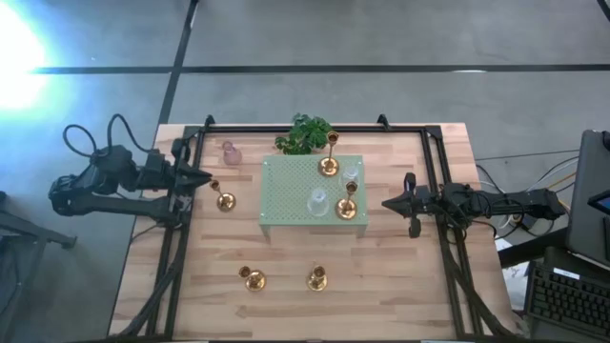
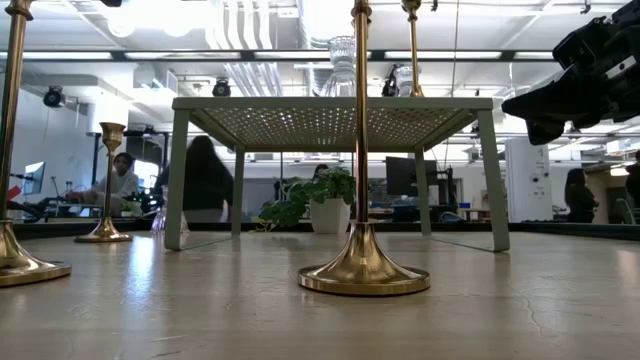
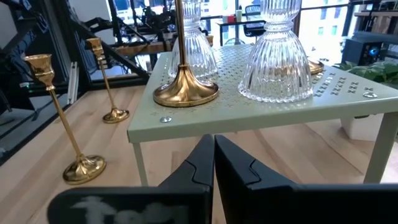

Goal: Pick & Place candle stick holders
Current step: Move the transparent candle holder to the middle left on the shelf

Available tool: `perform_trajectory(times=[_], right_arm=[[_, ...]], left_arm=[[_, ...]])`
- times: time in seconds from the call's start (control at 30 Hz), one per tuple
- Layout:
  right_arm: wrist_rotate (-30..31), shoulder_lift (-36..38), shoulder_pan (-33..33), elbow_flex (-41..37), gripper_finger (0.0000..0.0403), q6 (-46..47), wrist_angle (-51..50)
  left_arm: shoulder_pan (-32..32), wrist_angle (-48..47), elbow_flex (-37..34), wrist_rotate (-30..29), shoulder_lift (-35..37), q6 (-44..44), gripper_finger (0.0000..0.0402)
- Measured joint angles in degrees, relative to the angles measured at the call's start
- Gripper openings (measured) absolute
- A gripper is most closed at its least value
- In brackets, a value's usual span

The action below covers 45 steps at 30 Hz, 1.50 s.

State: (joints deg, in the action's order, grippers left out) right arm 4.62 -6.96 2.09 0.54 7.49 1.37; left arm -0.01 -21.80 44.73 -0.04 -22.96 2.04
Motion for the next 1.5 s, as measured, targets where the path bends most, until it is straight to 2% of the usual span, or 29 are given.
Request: perform_trajectory(times=[0.33, 0.57, 0.87, 1.17, 1.33, 1.5], right_arm=[[-0.09, 0.00, 0.00, 0.00, 0.0009, -0.02, 0.00], [-0.09, 0.00, 0.00, 0.00, 0.0009, -0.02, 0.00], [-0.07, 0.04, 0.00, 0.00, 0.0009, -0.03, -0.02], [-0.04, 0.04, 0.00, 0.00, 0.0009, -0.04, -0.02], [-0.04, 0.04, 0.00, 0.00, 0.0009, -0.03, -0.02], [-0.03, 0.02, 0.00, 0.00, 0.0009, -0.04, -0.02]], left_arm=[[-0.02, 0.80, 0.00, 0.12, 0.17, 0.63, 0.0045], [-0.01, -0.34, 0.00, 0.32, -0.18, 11.50, 0.0045], [-0.02, -0.17, 0.00, 0.31, -0.31, 13.27, 0.0045], [-0.02, 0.47, 0.00, 0.01, -1.60, 11.36, 0.0045], [0.00, 1.22, 0.27, -7.10, -4.61, 6.55, 0.0045], [0.02, 0.68, 2.48, -11.92, -11.41, 0.94, 0.0045]])
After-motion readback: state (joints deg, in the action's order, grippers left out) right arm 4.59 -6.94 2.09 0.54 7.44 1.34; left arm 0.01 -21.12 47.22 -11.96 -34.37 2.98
